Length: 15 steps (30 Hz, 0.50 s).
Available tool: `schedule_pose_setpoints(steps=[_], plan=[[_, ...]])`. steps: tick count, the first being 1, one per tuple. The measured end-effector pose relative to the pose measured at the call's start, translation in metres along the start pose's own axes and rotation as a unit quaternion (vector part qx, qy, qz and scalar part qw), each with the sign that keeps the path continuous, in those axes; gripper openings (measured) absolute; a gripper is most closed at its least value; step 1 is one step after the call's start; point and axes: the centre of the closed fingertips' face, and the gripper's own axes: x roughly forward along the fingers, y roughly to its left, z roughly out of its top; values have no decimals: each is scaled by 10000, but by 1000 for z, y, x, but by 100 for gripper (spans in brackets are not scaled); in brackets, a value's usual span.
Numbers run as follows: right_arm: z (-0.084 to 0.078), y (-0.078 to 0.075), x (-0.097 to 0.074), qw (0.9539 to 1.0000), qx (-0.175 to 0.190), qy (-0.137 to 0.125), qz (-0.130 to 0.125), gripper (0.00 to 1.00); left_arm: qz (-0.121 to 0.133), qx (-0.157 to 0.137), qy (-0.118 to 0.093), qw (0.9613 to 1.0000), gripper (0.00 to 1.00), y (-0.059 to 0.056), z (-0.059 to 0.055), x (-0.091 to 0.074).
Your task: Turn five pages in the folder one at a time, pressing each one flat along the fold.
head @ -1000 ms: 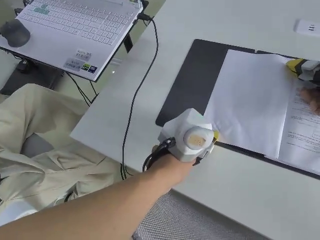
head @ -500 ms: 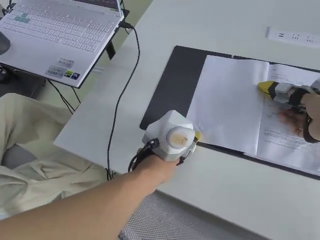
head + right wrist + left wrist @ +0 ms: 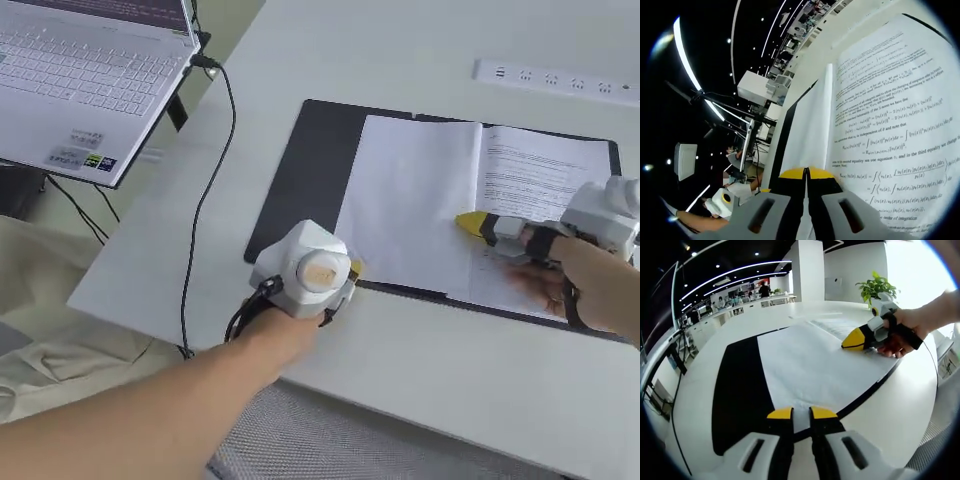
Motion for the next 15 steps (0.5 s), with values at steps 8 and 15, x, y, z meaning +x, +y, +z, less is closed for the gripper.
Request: schedule_pose_setpoints(steps=[8, 15], plan=[[-31, 8, -12, 9999, -6, 156, 40, 0, 6, 23, -15, 10000, 10, 0, 0, 0], [-52, 11, -22, 9995, 20, 291, 85, 0, 12, 32, -27, 10000, 10, 0, 0, -1]])
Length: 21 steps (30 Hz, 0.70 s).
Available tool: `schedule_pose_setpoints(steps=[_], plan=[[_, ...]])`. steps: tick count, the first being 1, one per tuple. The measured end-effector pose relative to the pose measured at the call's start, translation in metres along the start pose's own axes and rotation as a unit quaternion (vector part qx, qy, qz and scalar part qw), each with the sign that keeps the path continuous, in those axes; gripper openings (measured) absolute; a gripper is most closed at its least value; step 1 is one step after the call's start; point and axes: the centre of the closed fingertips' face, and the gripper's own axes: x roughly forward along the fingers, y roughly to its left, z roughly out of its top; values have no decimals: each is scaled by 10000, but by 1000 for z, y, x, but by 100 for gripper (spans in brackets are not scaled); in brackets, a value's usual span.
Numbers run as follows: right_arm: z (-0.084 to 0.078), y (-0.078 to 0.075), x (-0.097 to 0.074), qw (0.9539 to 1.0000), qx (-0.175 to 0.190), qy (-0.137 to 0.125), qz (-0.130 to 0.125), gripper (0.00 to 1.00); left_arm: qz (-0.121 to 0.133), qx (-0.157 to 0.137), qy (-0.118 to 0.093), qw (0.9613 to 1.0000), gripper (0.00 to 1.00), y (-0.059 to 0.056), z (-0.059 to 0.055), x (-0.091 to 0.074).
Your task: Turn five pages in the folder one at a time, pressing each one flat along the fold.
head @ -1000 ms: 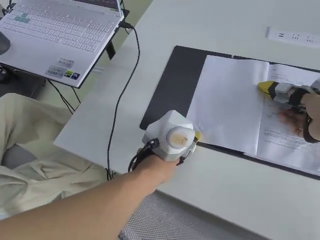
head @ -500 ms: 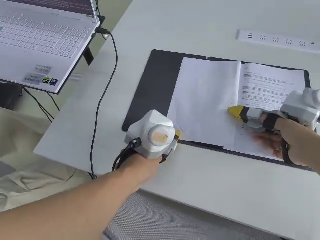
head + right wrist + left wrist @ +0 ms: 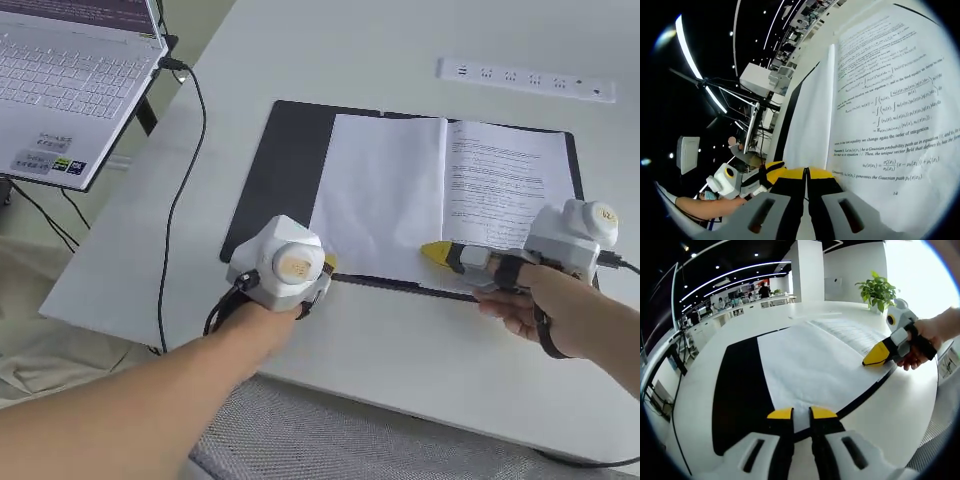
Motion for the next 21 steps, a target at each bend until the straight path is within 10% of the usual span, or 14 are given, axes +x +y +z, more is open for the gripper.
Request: schedule_pose_setpoints(steps=[21], plan=[[-53, 22, -32, 9999, 133, -23, 61, 0, -15, 119, 139, 9998, 10, -1, 1, -1]])
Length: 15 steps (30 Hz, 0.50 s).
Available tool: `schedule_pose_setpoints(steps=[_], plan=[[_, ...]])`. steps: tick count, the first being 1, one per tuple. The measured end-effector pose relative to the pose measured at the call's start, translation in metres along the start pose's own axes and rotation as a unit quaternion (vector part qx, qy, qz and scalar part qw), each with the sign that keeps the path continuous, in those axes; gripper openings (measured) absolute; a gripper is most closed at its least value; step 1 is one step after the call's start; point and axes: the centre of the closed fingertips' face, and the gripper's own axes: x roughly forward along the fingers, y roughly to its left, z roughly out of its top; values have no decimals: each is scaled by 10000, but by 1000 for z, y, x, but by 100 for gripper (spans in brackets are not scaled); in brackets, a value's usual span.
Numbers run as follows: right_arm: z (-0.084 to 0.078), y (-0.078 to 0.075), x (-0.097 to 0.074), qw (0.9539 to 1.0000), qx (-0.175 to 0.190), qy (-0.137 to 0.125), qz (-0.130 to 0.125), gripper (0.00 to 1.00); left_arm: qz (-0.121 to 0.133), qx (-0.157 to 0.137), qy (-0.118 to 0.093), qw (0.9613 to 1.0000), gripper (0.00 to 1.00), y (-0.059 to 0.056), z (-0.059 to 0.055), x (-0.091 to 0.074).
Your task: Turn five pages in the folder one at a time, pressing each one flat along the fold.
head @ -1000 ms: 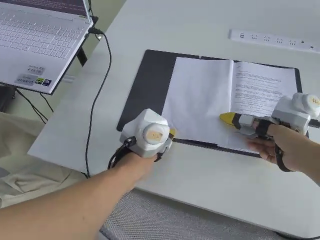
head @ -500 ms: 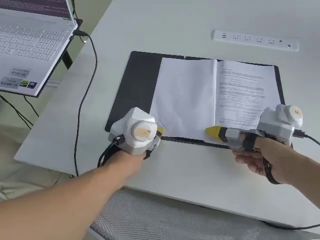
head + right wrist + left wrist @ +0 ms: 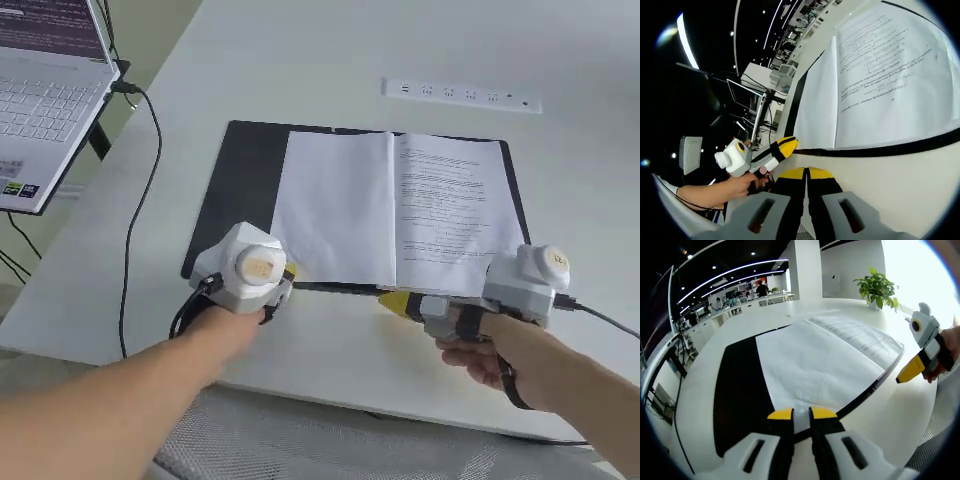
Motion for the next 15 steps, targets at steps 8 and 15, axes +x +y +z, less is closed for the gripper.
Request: schedule_pose_setpoints(steps=[8, 15], plan=[[4, 19, -27, 9978, -331, -542, -164, 0, -80, -141, 184, 9997, 11, -1, -5, -9], [20, 37, -65, 9895, -802, -1111, -458, 7, -310, -64, 730, 9968, 20, -9, -11, -36]])
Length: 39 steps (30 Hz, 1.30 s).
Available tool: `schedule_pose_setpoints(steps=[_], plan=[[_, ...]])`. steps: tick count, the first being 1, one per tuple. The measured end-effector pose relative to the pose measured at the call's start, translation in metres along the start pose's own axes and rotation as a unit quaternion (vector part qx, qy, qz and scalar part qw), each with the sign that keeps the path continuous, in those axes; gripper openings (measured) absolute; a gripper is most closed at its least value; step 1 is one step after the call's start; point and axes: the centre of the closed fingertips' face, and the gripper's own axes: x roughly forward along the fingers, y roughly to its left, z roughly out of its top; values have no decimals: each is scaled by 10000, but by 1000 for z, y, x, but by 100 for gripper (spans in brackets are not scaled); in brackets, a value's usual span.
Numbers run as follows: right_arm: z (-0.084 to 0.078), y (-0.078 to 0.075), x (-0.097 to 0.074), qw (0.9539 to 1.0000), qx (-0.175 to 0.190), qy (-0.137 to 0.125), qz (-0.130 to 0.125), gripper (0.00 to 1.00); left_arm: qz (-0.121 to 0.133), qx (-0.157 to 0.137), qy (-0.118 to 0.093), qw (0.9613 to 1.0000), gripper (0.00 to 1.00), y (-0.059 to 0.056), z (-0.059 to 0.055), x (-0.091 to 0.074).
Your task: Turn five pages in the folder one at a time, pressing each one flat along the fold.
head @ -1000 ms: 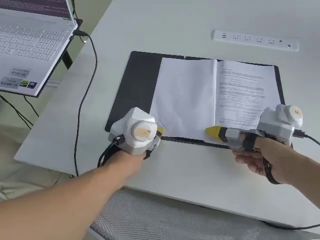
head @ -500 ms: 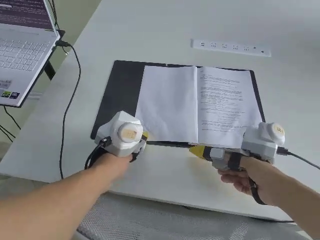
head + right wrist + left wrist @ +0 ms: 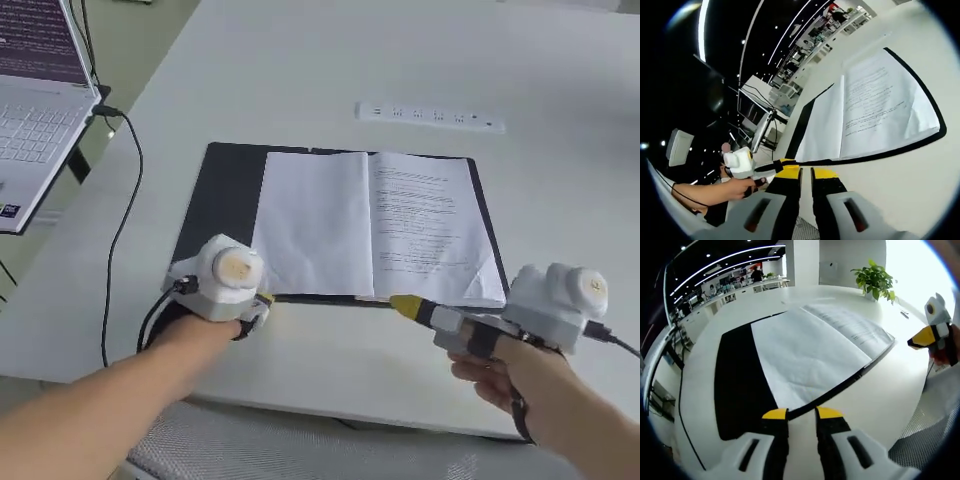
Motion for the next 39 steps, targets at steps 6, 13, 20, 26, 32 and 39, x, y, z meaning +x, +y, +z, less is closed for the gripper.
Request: schedule_pose_setpoints(steps=[6, 13, 20, 26, 32, 39], plan=[[25, 6, -41, 9964, -599, -456, -398, 19, -175, -394, -132, 9990, 28, -4, 10, -36], [41, 12, -87, 9875, -966, -878, -881, 27, -255, -717, -374, 9964, 36, -3, 23, -82], [55, 22, -120, 9815, -901, -1325, -1046, 36, -226, -765, -508, 9955, 40, -4, 28, -122], [51, 26, -133, 9794, -914, -1357, -1181, 41, -230, -935, -668, 9931, 46, -1, 32, -151], [52, 28, -144, 9768, -980, -1426, -1261, 42, -243, -1068, -844, 9904, 52, 1, 36, -170], [59, 16, -154, 9728, -1005, -1501, -1450, 42, -30, -698, -921, 9933, 56, 7, 42, -178]])
